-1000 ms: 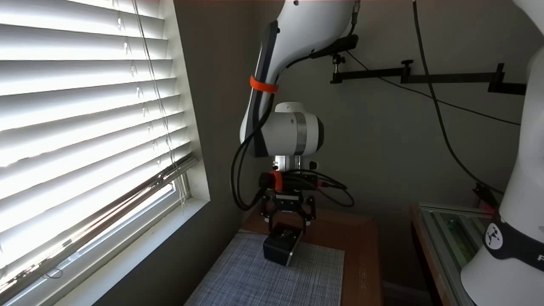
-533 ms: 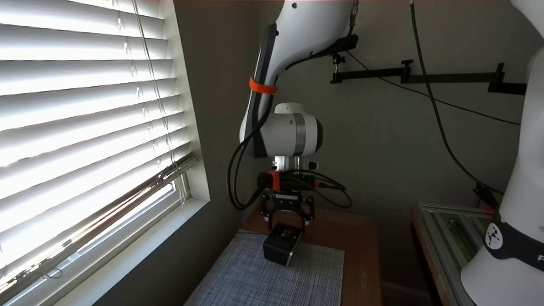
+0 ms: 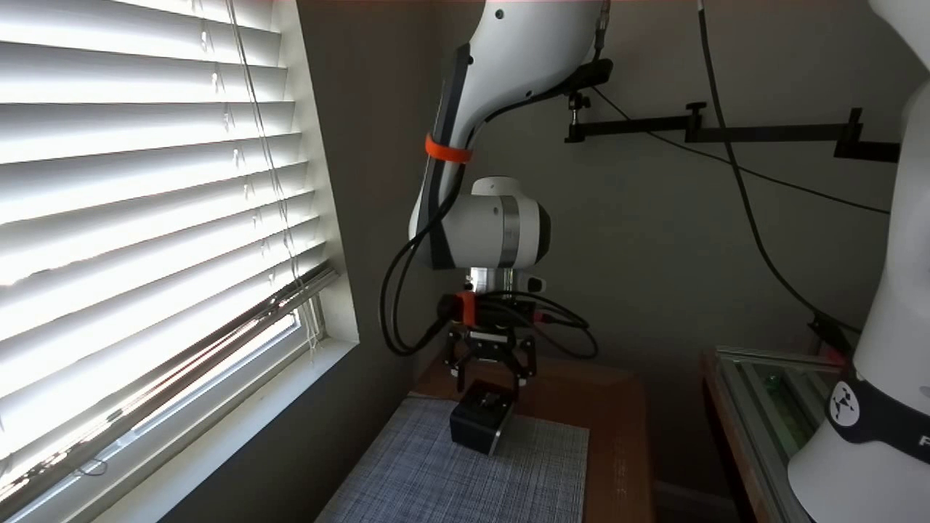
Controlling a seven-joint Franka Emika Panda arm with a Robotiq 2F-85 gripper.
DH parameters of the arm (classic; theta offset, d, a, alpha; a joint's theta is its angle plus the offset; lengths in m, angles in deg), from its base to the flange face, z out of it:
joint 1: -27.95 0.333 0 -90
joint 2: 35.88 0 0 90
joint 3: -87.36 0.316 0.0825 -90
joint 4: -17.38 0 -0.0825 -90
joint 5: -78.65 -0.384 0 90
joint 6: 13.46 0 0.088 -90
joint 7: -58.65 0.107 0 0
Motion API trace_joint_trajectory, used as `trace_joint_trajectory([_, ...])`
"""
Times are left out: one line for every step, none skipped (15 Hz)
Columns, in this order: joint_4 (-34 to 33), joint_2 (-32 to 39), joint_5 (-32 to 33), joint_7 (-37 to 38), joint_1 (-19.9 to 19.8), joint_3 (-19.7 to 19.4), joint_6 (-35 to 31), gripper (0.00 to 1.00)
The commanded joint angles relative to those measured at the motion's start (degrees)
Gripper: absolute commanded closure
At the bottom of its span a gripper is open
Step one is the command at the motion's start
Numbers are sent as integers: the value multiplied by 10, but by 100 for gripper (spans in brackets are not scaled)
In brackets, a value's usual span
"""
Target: Lift the alarm clock and put it up straight
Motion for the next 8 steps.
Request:
trace_joint_trajectory([-19, 22, -26, -1, -8, 5, -3, 0])
trace_joint_trajectory([-20, 24, -28, -1, -9, 5, -2, 0])
trace_joint_trajectory([-21, 25, -31, -2, -9, 5, -1, 0])
trace_joint_trajectory([-22, 26, -34, -2, -9, 5, -1, 0])
trace_joint_trajectory([-22, 26, -37, -2, -9, 5, 0, 0])
trace_joint_trajectory([-23, 26, -39, -2, -8, 4, 0, 0])
trace_joint_trajectory([-23, 27, -40, -2, -8, 4, 0, 0])
trace_joint_trajectory([-24, 27, -40, -2, -7, 4, 1, 0])
